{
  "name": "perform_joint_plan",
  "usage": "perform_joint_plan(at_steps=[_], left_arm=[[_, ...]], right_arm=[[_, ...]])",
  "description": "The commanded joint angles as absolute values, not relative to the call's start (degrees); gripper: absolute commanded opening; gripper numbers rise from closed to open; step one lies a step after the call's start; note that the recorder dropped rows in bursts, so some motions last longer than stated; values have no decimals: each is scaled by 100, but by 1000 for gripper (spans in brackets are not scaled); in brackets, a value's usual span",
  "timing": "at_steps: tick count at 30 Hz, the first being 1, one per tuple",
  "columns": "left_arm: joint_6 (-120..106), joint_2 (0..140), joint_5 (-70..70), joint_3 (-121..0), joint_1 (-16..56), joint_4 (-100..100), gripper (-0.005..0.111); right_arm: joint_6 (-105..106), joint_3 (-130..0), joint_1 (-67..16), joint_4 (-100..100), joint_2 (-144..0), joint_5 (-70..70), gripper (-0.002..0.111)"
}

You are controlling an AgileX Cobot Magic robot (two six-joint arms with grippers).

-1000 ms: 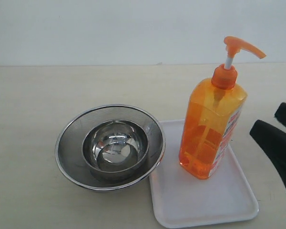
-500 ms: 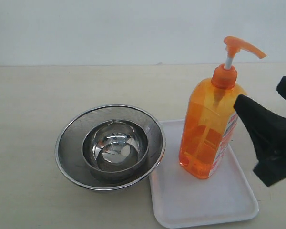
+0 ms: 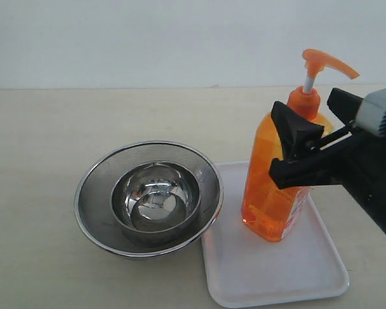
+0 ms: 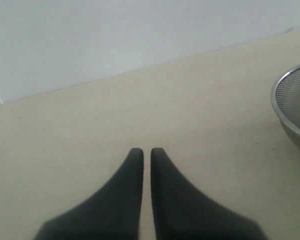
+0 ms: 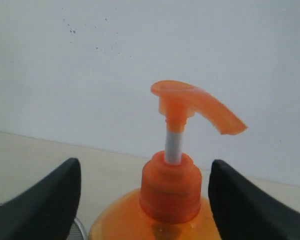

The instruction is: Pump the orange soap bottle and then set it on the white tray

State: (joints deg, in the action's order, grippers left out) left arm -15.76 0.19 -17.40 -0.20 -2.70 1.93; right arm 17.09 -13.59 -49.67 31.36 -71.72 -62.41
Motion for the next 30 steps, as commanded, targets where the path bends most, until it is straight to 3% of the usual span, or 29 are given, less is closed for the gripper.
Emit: perform_joint_plan(at_steps=[1, 8, 10, 13, 18, 30], left_arm=[[-1526, 0, -1657, 0, -287, 231, 5], [-1526, 0, -1657, 0, -287, 231, 5], [-1526, 0, -1657, 0, -287, 231, 5], [-1526, 0, -1657, 0, -287, 231, 5], [-1526, 0, -1657, 0, -287, 231, 5], [-1526, 0, -1657, 0, -287, 231, 5]], right_arm=[[1658, -1600, -4972, 3406, -7680, -6569, 65], [1430, -1802, -4972, 3611, -8141, -6796, 64], [1387, -1833, -4972, 3691, -8184, -6850, 59], [1387, -1843, -4972, 3804, -8184, -6838, 41], [1398, -1843, -4972, 3844, -8184, -6798, 0], [1563, -1843, -4972, 3257, -8184, -6961, 0]])
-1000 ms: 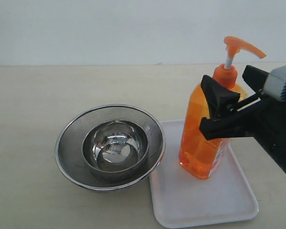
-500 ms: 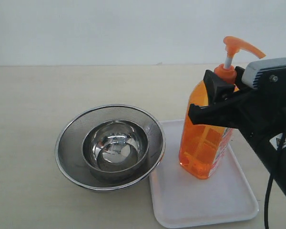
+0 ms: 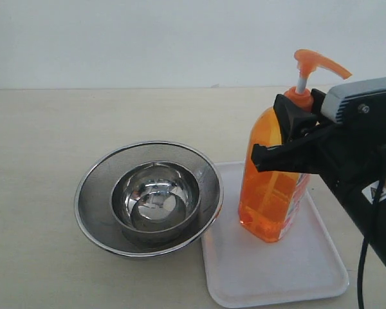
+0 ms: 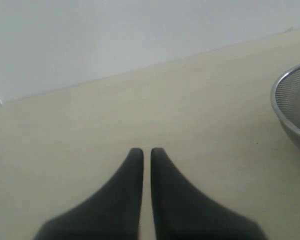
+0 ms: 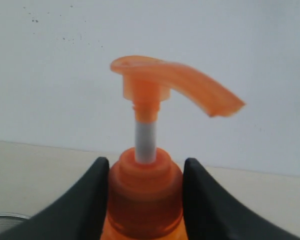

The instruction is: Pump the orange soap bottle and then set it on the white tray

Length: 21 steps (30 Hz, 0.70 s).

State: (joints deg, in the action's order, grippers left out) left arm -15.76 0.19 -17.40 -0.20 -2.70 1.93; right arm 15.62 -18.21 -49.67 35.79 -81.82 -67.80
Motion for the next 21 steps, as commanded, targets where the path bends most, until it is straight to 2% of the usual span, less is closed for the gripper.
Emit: perform_joint_plan(at_steps=[1, 6, 9, 14, 21], left_arm=[[-1526, 0, -1657, 0, -287, 231, 5], [-1526, 0, -1657, 0, -287, 231, 5], [-1526, 0, -1657, 0, -287, 231, 5], [-1526, 0, -1657, 0, -287, 231, 5], [-1526, 0, -1657, 0, -287, 231, 5]], right_arm=[[1607, -1843, -4972, 3211, -8184, -6934, 0], [2090, -1843, -4963, 3023, -7874, -6710, 0], [2417, -1843, -4921, 2900, -7274, -6069, 0], [2029, -1843, -4113, 1601, -6606, -4901, 0], [-60, -1843, -2960, -1299, -6585, -4873, 0]])
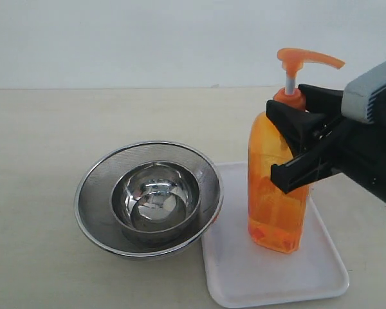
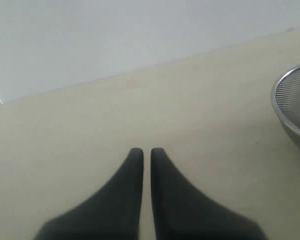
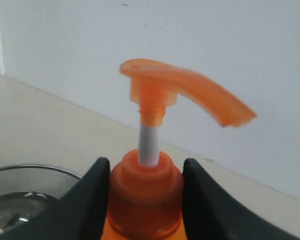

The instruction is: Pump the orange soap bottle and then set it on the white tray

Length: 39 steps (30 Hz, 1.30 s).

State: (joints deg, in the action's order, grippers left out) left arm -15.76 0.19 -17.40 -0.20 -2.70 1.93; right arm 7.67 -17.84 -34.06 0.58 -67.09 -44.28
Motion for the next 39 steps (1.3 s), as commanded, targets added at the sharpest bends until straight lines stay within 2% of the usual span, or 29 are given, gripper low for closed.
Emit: perform_joint_plan(at_steps=[1, 10, 26, 33, 36, 38, 39], left_arm=[[-1526, 0, -1657, 0, -287, 231, 5], [-1526, 0, -1657, 0, -287, 231, 5], [-1526, 0, -1657, 0, -287, 231, 5], [-1526, 0, -1657, 0, -287, 231, 5], [-1526, 0, -1657, 0, -287, 231, 5], [-1526, 0, -1657, 0, -287, 231, 5], [-1526, 0, -1657, 0, -287, 231, 5]], right_arm=[[-226, -1843, -2861, -1468, -6585, -4902, 0], [-1031, -1843, -2171, -2757, -6585, -5241, 0], [-1046, -2244, -2171, -3202, -7664, -5792, 0], [-669, -2244, -2171, -2757, -7810, -5490, 0], [-655, -2244, -2171, -2759, -7810, -5394, 20], [-705, -2244, -2171, -2759, -7810, -5379, 43], [-705, -2244, -2171, -2762, -7810, -5335, 63]])
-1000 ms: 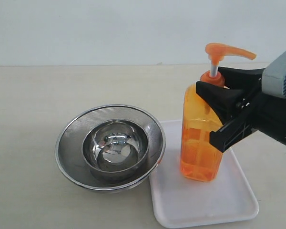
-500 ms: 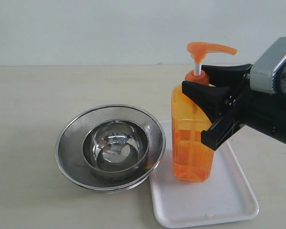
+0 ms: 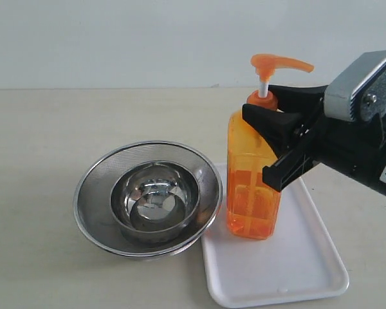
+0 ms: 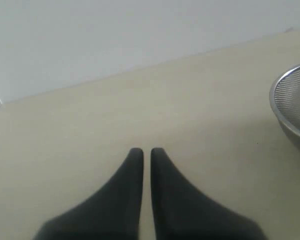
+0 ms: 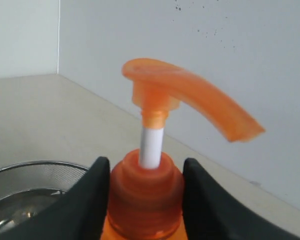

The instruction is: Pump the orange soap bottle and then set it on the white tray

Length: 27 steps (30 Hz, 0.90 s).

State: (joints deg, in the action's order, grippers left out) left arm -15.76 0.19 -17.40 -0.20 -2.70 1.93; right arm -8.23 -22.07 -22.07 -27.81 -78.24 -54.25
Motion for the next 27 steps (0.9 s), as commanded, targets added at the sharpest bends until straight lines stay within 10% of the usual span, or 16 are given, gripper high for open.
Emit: perform_joint_plan(at_steps=[1, 27], left_arm=[[-1526, 0, -1657, 0, -287, 231, 5], [-1526, 0, -1657, 0, -287, 231, 5]], right_arm=[[-719, -2244, -2171, -2762, -7810, -5287, 70], [-2045, -2244, -2183, -2377, -7765, -4859, 71]])
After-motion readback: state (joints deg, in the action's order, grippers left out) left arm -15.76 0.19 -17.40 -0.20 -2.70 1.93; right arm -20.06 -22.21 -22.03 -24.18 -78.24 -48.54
